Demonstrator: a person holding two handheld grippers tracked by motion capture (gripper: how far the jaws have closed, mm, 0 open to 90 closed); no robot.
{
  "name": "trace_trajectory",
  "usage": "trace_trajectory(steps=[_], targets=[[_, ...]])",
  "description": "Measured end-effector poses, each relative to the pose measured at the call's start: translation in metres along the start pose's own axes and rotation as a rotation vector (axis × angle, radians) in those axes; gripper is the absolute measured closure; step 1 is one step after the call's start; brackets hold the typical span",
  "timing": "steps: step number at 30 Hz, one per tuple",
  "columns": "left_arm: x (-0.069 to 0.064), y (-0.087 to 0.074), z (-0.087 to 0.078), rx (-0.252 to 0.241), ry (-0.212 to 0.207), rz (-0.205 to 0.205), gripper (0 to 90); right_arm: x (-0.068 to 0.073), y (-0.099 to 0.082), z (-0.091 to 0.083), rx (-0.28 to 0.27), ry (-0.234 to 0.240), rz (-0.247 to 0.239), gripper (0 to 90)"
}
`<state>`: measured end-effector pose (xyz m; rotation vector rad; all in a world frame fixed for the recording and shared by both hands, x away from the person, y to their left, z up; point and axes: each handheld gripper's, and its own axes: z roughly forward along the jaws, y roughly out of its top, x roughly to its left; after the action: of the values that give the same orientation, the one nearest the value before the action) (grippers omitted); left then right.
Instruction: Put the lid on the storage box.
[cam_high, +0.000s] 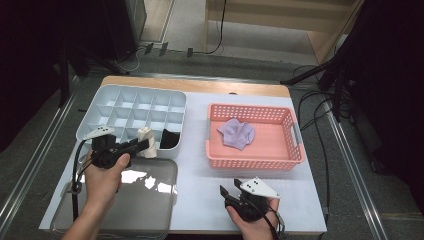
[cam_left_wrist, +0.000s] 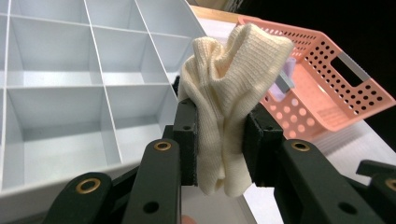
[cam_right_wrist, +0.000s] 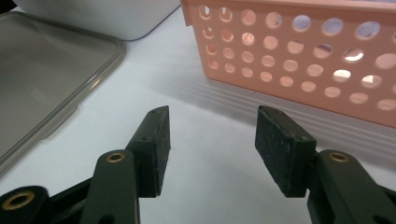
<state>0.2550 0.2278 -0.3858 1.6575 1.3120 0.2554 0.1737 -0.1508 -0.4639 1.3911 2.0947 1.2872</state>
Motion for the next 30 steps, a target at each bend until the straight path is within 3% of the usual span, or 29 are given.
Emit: trace_trajectory(steps=[12,20,30], targets=[[0.014,0.009,0.019,-0.031,0.023,-0.021,70.3,0.0,-0.001,0.001,0.007,0.003,0.0,46.3],[0.022,0.006,0.032,-0.031,0.067,-0.038,69.9,-0.001,-0.001,0.0,0.005,0.002,0.004,46.3],[0.026,0.0,0.042,0.009,0.085,-0.032,69.4,-0.001,-0.001,0.001,0.009,0.004,0.003,46.4]])
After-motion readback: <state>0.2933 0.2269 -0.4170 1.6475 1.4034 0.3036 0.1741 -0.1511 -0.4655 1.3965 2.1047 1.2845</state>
